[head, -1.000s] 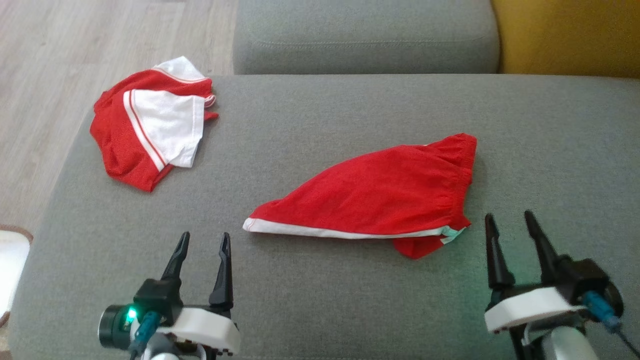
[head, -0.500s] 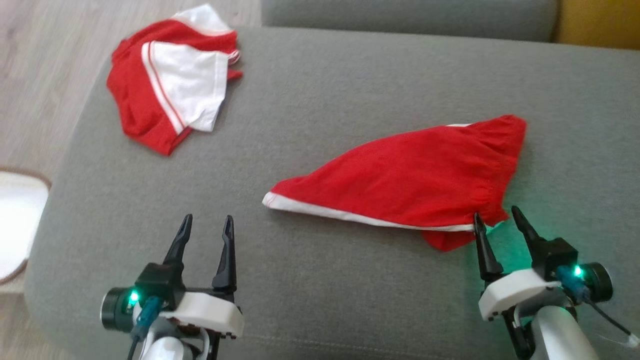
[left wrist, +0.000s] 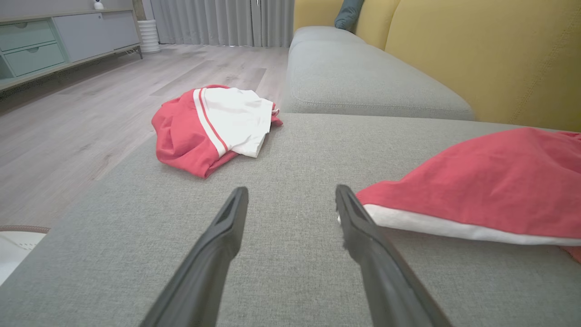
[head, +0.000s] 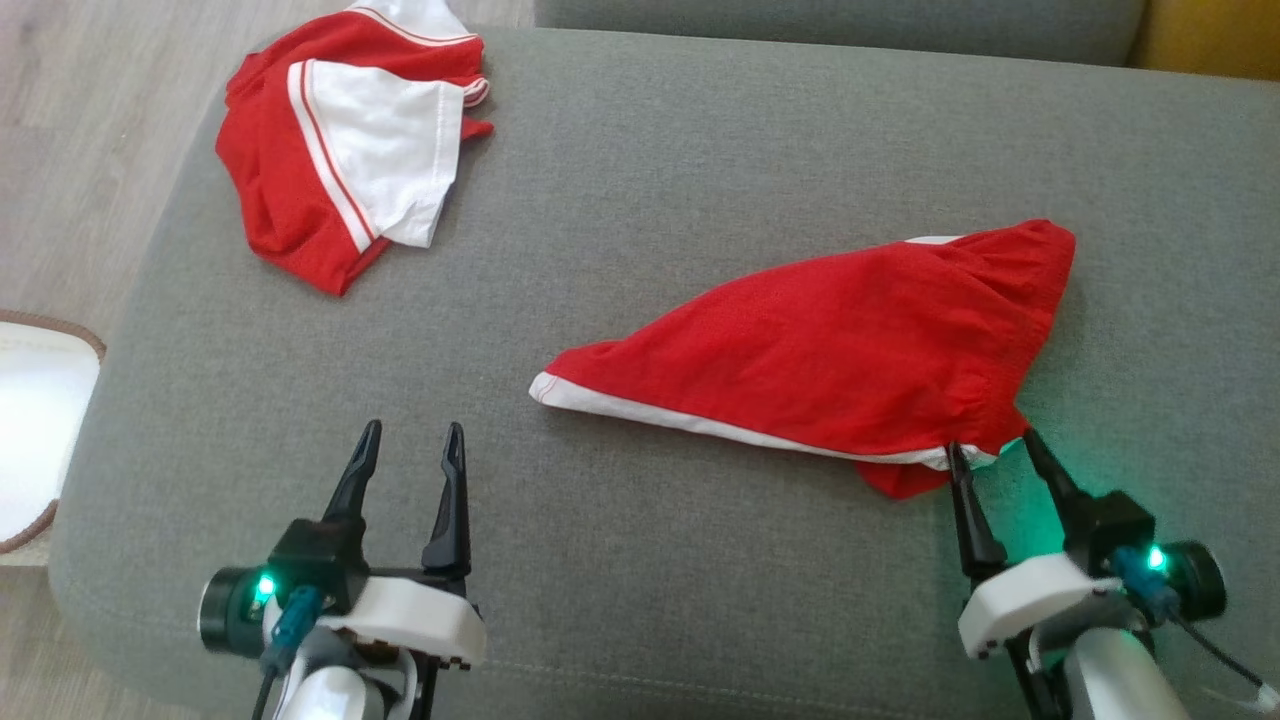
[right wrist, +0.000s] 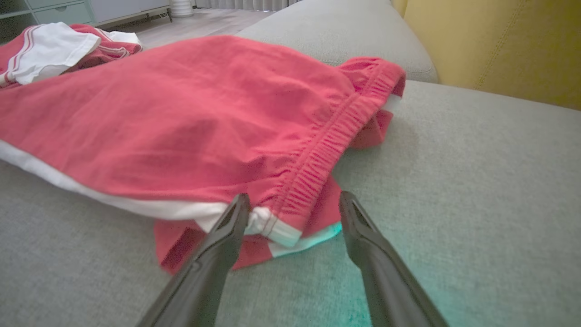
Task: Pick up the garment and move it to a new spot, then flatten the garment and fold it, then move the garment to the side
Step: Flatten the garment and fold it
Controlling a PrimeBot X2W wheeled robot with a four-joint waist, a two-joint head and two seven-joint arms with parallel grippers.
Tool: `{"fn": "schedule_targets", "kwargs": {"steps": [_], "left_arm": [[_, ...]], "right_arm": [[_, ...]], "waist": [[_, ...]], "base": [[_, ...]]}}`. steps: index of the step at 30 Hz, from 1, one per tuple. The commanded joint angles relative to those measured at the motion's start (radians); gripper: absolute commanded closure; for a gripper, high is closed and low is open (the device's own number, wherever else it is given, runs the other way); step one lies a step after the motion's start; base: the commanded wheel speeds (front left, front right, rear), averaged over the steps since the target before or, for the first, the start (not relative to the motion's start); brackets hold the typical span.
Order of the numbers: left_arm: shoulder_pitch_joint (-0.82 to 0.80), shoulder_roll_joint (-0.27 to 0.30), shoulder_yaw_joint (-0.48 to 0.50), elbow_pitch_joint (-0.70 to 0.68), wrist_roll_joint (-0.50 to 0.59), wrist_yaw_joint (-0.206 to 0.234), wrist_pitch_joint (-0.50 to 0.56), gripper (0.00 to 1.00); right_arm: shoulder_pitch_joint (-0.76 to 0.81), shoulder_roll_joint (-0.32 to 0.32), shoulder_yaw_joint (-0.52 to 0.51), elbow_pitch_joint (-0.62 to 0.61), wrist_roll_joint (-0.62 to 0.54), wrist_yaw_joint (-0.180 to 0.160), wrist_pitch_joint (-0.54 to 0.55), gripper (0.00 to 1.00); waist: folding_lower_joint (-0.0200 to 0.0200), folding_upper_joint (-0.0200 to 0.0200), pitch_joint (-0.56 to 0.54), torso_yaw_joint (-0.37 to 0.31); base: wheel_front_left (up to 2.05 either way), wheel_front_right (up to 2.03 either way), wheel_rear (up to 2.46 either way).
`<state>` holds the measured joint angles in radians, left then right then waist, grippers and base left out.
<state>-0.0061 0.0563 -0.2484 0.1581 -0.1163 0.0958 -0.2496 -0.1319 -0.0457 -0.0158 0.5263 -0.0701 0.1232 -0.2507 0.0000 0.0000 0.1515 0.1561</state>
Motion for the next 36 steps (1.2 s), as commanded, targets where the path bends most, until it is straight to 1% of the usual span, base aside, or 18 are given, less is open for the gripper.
{"fn": "schedule_targets", "kwargs": {"steps": [1, 9, 15, 16, 19, 20, 21, 23, 25, 29, 32, 34, 36], "left_arm": [[-0.041, -0.003, 0.033, -0.030, 0.006, -0.002, -0.012, 0.00], [-0.037, -0.004, 0.031, -0.024, 0.009, -0.007, -0.012, 0.00], [-0.031, -0.005, 0.029, -0.018, 0.012, -0.009, -0.012, 0.00], [-0.030, -0.005, 0.030, -0.017, 0.013, -0.009, -0.012, 0.00], [-0.027, -0.005, 0.030, -0.014, 0.015, -0.010, -0.012, 0.00], [-0.026, -0.005, 0.030, -0.013, 0.015, -0.011, -0.012, 0.00], [-0.025, -0.005, 0.031, -0.013, 0.015, -0.011, -0.012, 0.00], [-0.024, -0.005, 0.032, -0.013, 0.016, -0.011, -0.012, 0.00], [-0.023, -0.005, 0.034, -0.012, 0.017, -0.010, -0.012, 0.00], [-0.024, -0.005, 0.035, -0.011, 0.018, -0.011, -0.012, 0.00], [-0.026, -0.005, 0.034, -0.010, 0.018, -0.012, -0.012, 0.00], [-0.026, -0.005, 0.035, -0.009, 0.018, -0.013, -0.012, 0.00], [-0.027, -0.005, 0.036, -0.008, 0.018, -0.013, -0.012, 0.00]], "right_arm": [[0.000, -0.004, 0.026, -0.028, 0.005, 0.008, -0.011, 0.00], [0.009, -0.004, 0.023, -0.028, -0.003, 0.008, -0.011, 0.00], [-0.006, -0.004, 0.061, -0.010, 0.008, 0.008, -0.011, 0.00], [-0.009, -0.004, 0.066, -0.006, 0.010, 0.008, -0.011, 0.03], [-0.018, -0.004, 0.078, 0.007, 0.016, 0.008, -0.011, 0.40], [-0.021, -0.004, 0.081, 0.012, 0.018, 0.008, -0.011, 0.49], [-0.025, -0.004, 0.083, 0.017, 0.019, 0.008, -0.011, 0.53], [-0.037, -0.004, 0.086, 0.022, 0.020, 0.008, -0.011, 0.56], [-0.048, -0.004, 0.089, 0.027, 0.023, 0.008, -0.011, 0.56], [-0.069, -0.004, 0.091, 0.040, 0.022, 0.008, -0.011, 0.50], [-0.081, -0.004, 0.092, 0.052, 0.016, 0.008, -0.011, 0.49], [-0.088, -0.004, 0.094, 0.059, 0.014, 0.008, -0.011, 0.54], [-0.093, -0.004, 0.097, 0.064, 0.014, 0.008, -0.011, 0.64]], "waist": [[0.0000, 0.0000, 0.001, -0.003], [0.0000, 0.0000, -0.001, -0.008], [0.0000, 0.0000, -0.011, -0.003], [0.0000, 0.0000, -0.013, -0.002], [0.0000, 0.0000, -0.019, -0.001], [0.0000, 0.0000, -0.020, 0.000], [0.0000, 0.0000, -0.021, 0.000], [0.0000, 0.0000, -0.022, -0.002], [0.0000, 0.0000, -0.022, -0.003], [0.0000, 0.0000, -0.020, -0.005], [0.0000, 0.0000, -0.018, -0.004], [0.0000, 0.0000, -0.018, -0.003], [0.0000, 0.0000, -0.018, -0.002]], "base": [[0.00, 0.00, 0.00], [0.00, 0.00, 0.00], [0.00, 0.00, 0.00], [0.00, 0.00, 0.00], [0.00, 0.00, 0.00], [0.00, 0.00, 0.00], [0.00, 0.00, 0.00], [0.00, 0.00, 0.00], [0.00, 0.00, 0.00], [0.00, 0.00, 0.00], [0.00, 0.00, 0.00], [0.00, 0.00, 0.00], [0.00, 0.00, 0.00]]}}
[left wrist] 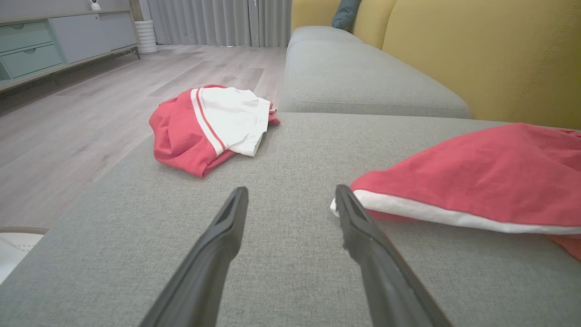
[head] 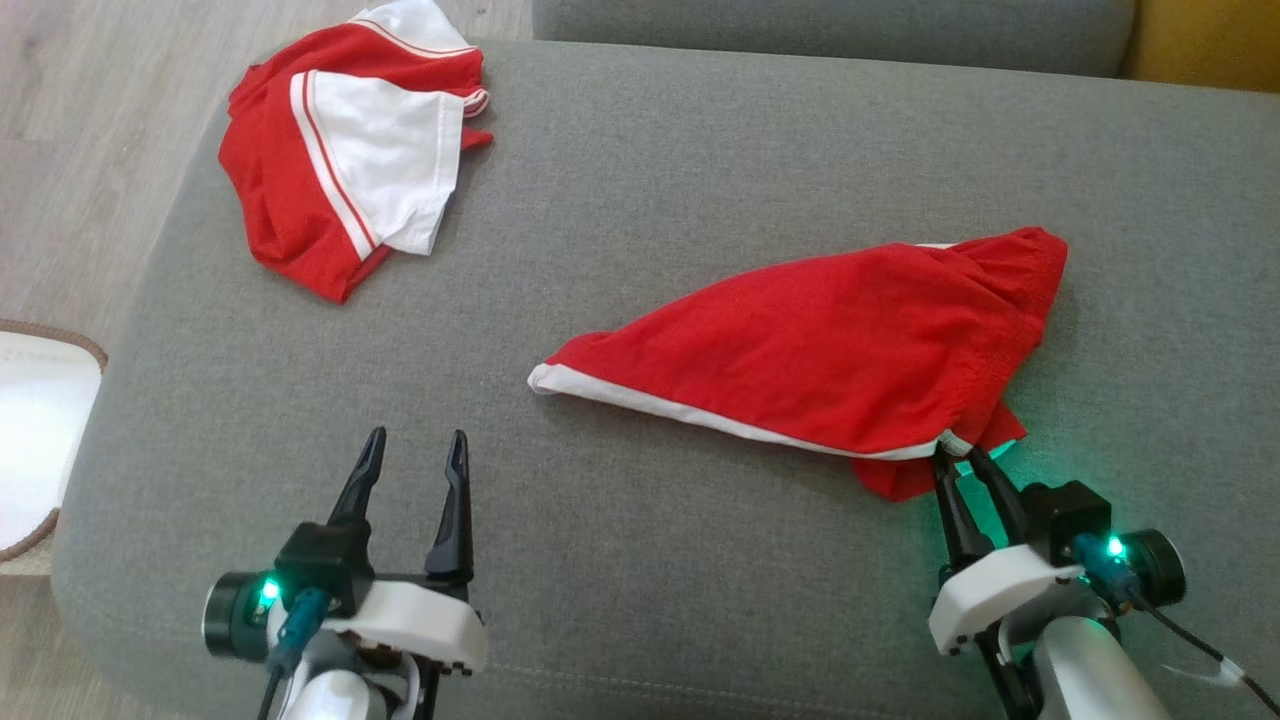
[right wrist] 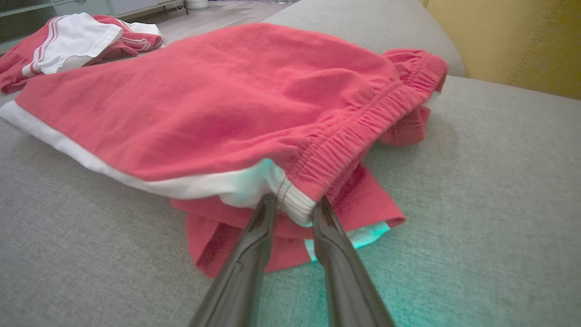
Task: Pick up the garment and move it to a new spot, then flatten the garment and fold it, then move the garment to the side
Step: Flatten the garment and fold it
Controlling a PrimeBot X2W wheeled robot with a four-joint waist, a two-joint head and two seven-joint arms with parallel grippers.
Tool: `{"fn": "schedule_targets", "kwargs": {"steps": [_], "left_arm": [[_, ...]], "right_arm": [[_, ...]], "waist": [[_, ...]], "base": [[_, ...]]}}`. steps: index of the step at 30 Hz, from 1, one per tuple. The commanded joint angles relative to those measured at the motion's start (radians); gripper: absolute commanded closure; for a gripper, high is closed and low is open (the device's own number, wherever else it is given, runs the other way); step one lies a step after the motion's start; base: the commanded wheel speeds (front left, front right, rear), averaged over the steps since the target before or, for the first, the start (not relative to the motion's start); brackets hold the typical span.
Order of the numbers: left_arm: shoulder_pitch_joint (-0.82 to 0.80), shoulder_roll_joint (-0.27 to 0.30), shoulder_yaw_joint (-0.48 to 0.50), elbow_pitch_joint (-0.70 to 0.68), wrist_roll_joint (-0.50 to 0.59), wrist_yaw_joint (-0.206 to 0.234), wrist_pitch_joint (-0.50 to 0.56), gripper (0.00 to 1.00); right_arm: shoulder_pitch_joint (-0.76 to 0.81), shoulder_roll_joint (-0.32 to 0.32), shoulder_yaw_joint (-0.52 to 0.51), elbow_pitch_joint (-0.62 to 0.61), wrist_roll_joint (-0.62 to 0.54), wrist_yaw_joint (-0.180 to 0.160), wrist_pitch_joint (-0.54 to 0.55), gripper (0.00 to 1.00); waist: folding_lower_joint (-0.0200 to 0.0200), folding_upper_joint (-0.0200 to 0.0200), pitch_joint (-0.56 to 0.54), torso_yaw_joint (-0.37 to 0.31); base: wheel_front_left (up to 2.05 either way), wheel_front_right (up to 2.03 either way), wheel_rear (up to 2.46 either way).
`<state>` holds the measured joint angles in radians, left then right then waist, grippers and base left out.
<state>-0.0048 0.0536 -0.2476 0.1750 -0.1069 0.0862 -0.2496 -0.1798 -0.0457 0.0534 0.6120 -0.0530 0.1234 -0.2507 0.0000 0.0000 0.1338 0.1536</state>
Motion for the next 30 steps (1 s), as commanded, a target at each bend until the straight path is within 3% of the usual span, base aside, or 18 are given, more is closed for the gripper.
{"fn": "schedule_targets", "kwargs": {"steps": [1, 2, 4, 5, 15, 26, 30], "left_arm": [[-0.028, -0.003, 0.036, -0.025, 0.009, -0.004, -0.012, 0.00], [-0.028, -0.003, 0.036, -0.024, 0.009, -0.003, -0.012, 0.00], [-0.027, -0.003, 0.039, -0.023, 0.009, -0.003, -0.012, 0.00], [-0.026, -0.003, 0.040, -0.023, 0.008, -0.003, -0.012, 0.00], [-0.020, -0.003, 0.034, 0.003, -0.013, -0.029, -0.012, 0.00], [-0.095, -0.003, -0.046, 0.206, -0.126, -0.083, -0.012, 0.00], [-0.137, -0.003, -0.061, 0.258, -0.146, -0.080, -0.012, 0.00]], "right_arm": [[-0.045, -0.004, 0.027, -0.022, -0.003, 0.007, -0.011, 0.64], [-0.046, -0.004, 0.030, -0.019, -0.001, 0.007, -0.011, 0.68], [-0.050, -0.004, 0.037, -0.014, 0.003, 0.007, -0.011, 0.97], [-0.052, -0.004, 0.041, -0.014, 0.005, 0.007, -0.011, 1.00], [-0.025, -0.004, 0.047, -0.101, 0.015, 0.007, -0.011, 1.00], [-0.026, -0.004, 0.031, -0.146, -0.006, 0.007, -0.011, 1.00], [-0.031, -0.004, 0.035, -0.149, -0.001, 0.007, -0.011, 1.00]], "waist": [[0.0000, 0.0000, -0.001, 0.000], [0.0000, 0.0000, -0.001, 0.000], [0.0000, 0.0000, -0.002, -0.001], [0.0000, 0.0000, -0.002, -0.002], [0.0000, 0.0000, -0.012, -0.065], [0.0000, 0.0000, 0.017, -0.148], [0.0000, 0.0000, 0.028, -0.160]], "base": [[0.00, 0.00, 0.00], [0.00, 0.00, 0.00], [0.00, 0.00, 0.00], [0.00, 0.00, 0.00], [0.00, 0.00, 0.00], [0.00, 0.00, 0.00], [0.00, 0.00, 0.00]]}}
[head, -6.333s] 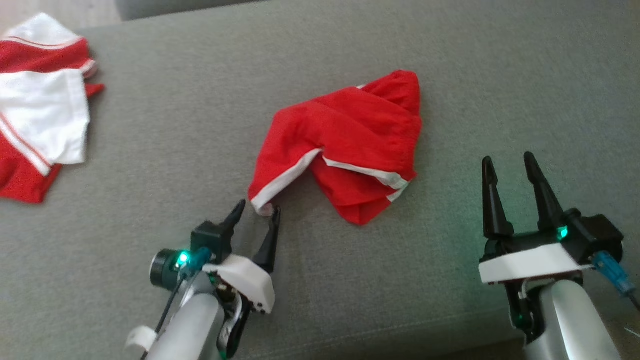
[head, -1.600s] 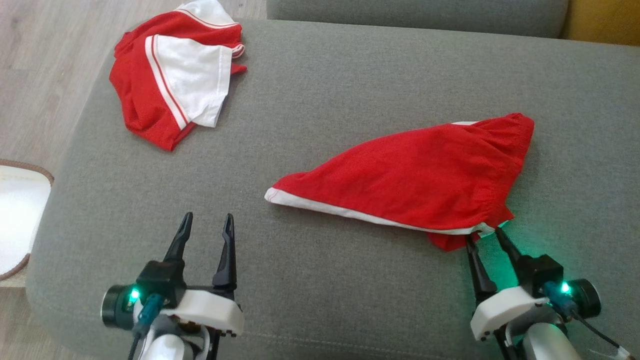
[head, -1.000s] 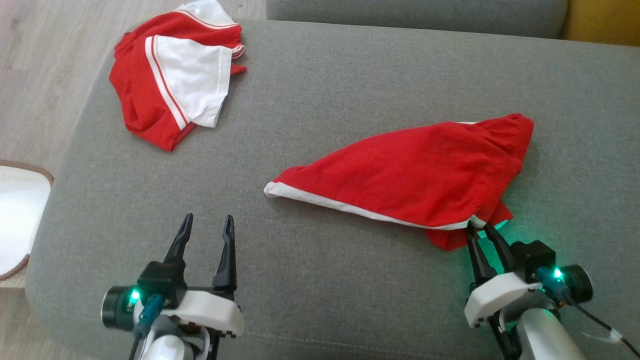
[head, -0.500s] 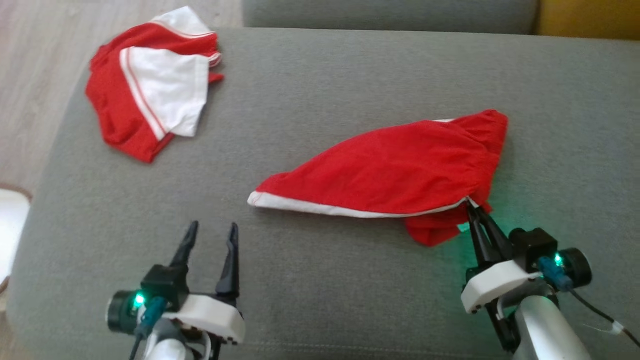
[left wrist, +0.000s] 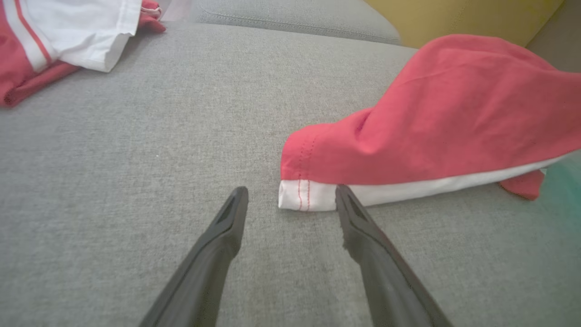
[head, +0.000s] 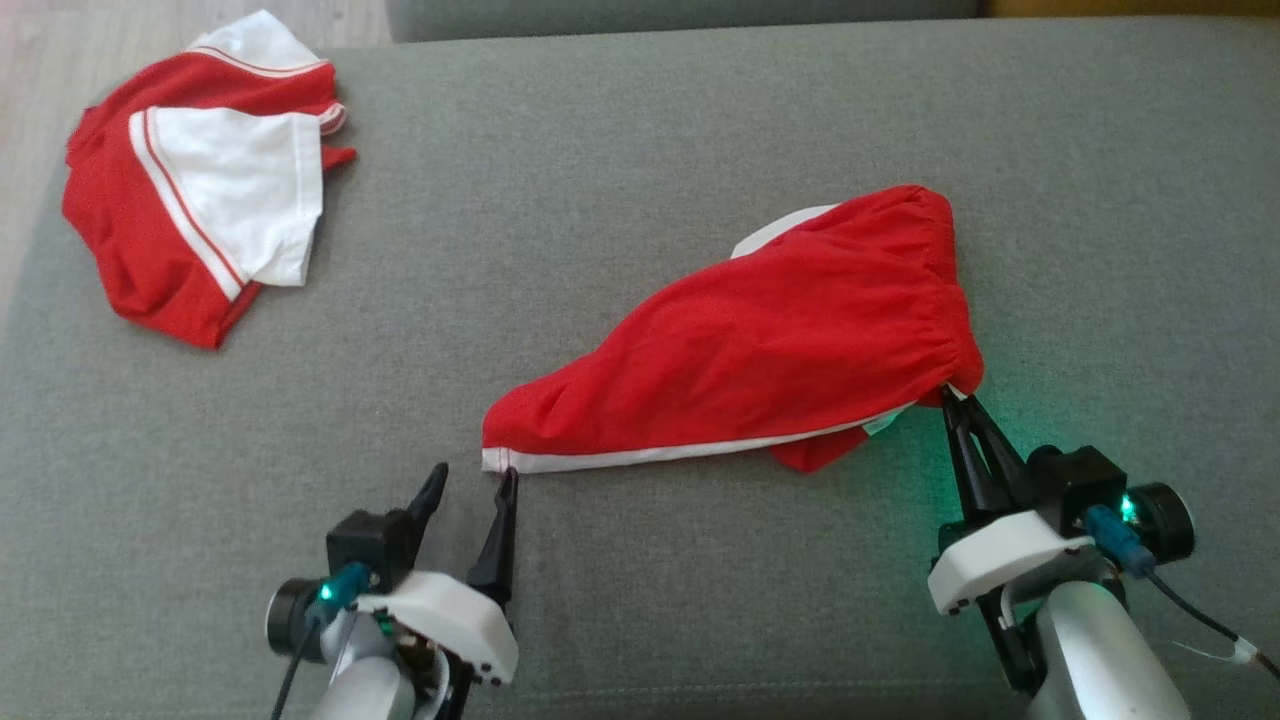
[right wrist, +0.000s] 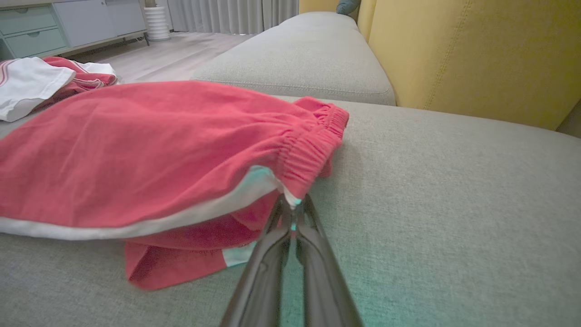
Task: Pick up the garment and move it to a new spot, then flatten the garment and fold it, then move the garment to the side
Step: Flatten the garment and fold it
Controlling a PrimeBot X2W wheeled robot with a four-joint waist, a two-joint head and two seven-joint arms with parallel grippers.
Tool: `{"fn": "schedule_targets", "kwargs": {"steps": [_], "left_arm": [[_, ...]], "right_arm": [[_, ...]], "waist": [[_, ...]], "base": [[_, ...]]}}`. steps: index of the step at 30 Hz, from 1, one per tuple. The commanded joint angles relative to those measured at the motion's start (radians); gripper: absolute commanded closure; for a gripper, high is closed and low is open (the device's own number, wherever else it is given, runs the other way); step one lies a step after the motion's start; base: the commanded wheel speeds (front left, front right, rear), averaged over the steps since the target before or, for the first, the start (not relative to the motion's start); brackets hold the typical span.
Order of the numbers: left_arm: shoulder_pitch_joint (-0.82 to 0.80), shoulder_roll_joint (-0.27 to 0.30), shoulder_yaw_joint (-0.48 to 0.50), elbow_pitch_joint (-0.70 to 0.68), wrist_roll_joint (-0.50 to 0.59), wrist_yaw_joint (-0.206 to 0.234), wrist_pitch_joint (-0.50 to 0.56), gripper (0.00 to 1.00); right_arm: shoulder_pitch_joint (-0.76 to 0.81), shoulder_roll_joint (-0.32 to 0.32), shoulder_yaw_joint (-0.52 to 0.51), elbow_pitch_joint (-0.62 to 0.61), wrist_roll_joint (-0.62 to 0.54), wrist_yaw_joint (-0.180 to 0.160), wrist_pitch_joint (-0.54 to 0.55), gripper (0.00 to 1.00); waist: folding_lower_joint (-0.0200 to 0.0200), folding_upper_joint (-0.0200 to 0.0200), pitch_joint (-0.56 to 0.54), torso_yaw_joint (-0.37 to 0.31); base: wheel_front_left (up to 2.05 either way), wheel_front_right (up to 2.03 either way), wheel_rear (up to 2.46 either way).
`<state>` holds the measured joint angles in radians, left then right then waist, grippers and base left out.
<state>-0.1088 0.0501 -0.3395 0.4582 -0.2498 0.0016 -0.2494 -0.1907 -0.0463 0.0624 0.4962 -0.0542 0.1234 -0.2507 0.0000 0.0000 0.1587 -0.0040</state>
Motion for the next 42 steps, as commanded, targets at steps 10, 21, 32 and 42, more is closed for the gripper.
{"fn": "schedule_targets", "kwargs": {"steps": [10, 21, 32, 42], "left_arm": [[-0.114, 0.000, 0.003, 0.104, -0.032, 0.007, -0.012, 0.00], [-0.155, 0.000, -0.007, 0.153, -0.045, 0.009, -0.012, 0.02], [-0.189, 0.000, -0.048, 0.174, -0.052, -0.010, -0.012, 0.86], [-0.165, 0.002, 0.006, 0.004, -0.012, 0.000, -0.012, 1.00]], "right_arm": [[-0.036, -0.004, 0.033, -0.038, 0.006, 0.007, -0.011, 1.00], [-0.046, -0.004, 0.050, -0.038, 0.013, 0.007, -0.011, 1.00], [-0.056, -0.004, 0.055, -0.039, 0.016, 0.007, -0.011, 1.00], [-0.061, -0.004, 0.046, -0.118, 0.033, 0.007, -0.011, 1.00]], "waist": [[0.0000, 0.0000, 0.028, -0.020], [0.0000, 0.0000, 0.047, -0.030], [0.0000, 0.0000, 0.060, -0.038], [0.0000, 0.0000, 0.037, -0.036]], "base": [[0.00, 0.00, 0.00], [0.00, 0.00, 0.00], [0.00, 0.00, 0.00], [0.00, 0.00, 0.00]]}}
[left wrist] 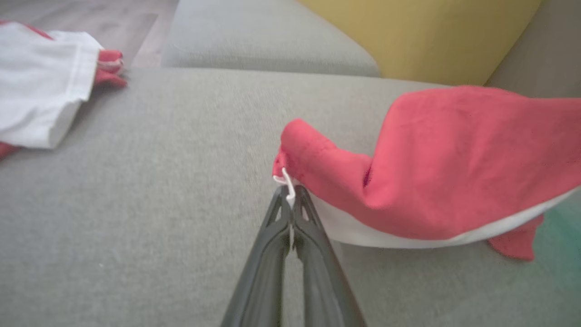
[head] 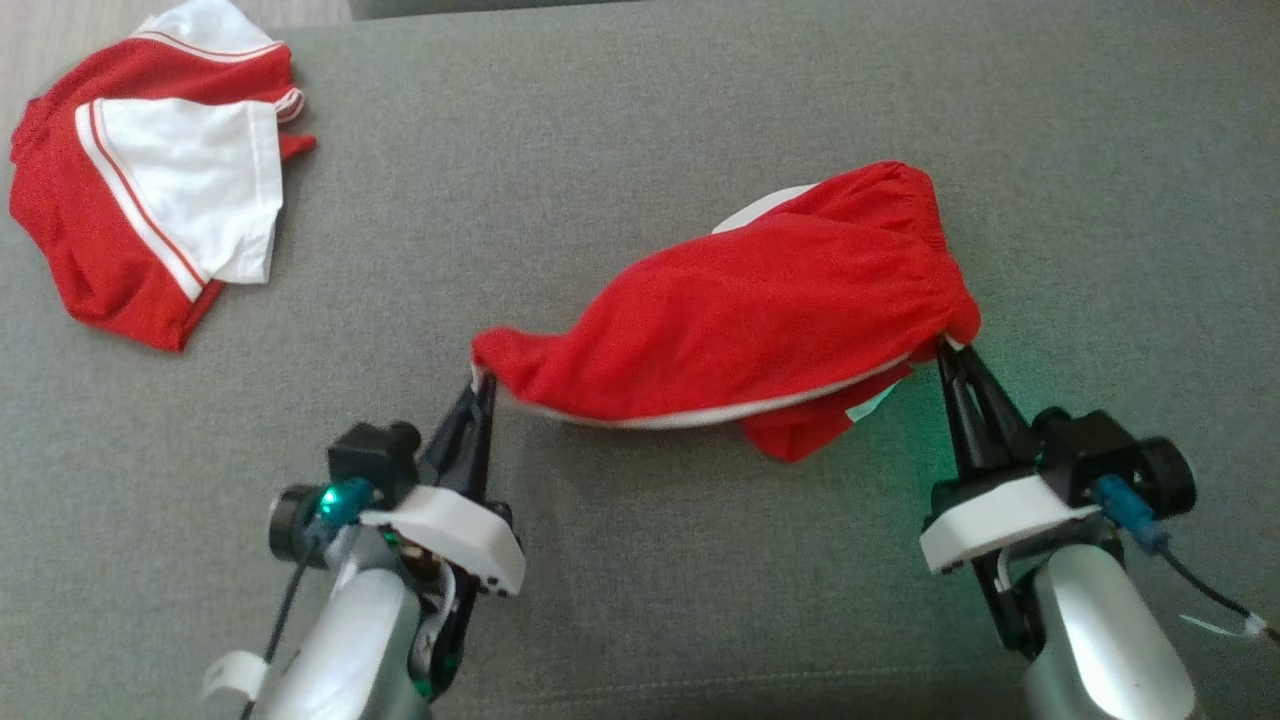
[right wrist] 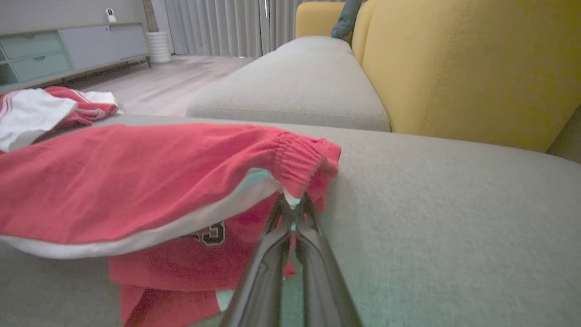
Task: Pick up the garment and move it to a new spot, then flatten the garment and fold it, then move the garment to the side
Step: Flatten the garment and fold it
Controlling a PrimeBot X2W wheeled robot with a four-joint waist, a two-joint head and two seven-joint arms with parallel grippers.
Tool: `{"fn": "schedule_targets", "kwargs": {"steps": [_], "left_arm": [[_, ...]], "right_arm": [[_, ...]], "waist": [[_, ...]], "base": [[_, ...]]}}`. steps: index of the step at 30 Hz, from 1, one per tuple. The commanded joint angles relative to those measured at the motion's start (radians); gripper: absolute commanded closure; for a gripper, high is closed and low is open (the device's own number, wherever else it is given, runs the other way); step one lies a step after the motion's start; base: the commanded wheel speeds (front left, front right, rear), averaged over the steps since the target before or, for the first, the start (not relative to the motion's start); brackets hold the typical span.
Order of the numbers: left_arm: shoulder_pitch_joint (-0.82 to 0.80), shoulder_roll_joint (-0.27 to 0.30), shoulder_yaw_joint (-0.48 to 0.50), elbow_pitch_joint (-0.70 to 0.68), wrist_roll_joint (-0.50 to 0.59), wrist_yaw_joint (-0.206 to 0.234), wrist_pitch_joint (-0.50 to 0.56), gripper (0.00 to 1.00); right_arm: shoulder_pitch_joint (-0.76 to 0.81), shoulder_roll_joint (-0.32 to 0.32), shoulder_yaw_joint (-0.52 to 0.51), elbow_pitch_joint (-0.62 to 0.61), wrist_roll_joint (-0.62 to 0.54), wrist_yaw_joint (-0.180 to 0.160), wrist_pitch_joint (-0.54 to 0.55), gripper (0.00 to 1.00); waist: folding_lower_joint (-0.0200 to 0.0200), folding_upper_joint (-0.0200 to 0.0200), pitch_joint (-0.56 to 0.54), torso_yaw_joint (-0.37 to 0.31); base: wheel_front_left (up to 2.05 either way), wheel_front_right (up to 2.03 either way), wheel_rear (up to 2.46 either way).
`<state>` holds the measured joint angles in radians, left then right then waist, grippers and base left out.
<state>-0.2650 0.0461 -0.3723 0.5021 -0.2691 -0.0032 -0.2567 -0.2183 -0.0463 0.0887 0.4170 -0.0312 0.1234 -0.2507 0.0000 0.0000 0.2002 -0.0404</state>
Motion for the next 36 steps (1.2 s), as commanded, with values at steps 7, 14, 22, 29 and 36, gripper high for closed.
{"fn": "schedule_targets", "kwargs": {"steps": [7, 14, 22, 29, 36], "left_arm": [[0.030, 0.014, 0.112, -0.261, 0.036, -0.003, -0.005, 1.00], [0.040, 0.032, 0.162, -0.499, 0.050, -0.027, -0.005, 1.00], [-0.012, 0.091, 0.171, -0.733, 0.078, -0.041, 0.044, 1.00], [-0.146, 0.147, 0.180, -0.897, 0.089, -0.063, 0.163, 1.00], [-0.337, 0.183, 0.188, -0.738, 0.061, -0.090, 0.234, 1.00]], "right_arm": [[-0.035, -0.004, 0.034, -0.213, 0.049, 0.007, -0.011, 1.00], [-0.028, -0.004, 0.007, -0.407, 0.050, 0.007, -0.011, 1.00], [-0.040, -0.027, 0.040, -0.557, 0.025, 0.007, -0.011, 1.00], [-0.085, -0.089, 0.038, -0.721, 0.047, 0.007, 0.079, 1.00], [-0.223, -0.126, 0.073, -0.627, 0.103, 0.007, 0.206, 1.00]], "waist": [[0.0000, 0.0000, -0.048, 0.006], [0.0000, 0.0000, -0.110, 0.009], [0.0000, 0.0000, -0.154, 0.003], [0.0000, 0.0000, -0.139, 0.012], [0.0000, 0.0000, -0.044, 0.017]], "base": [[0.00, 0.00, 0.00], [0.00, 0.00, 0.00], [0.00, 0.00, 0.00], [0.00, 0.00, 0.00], [0.00, 0.00, 0.00]]}}
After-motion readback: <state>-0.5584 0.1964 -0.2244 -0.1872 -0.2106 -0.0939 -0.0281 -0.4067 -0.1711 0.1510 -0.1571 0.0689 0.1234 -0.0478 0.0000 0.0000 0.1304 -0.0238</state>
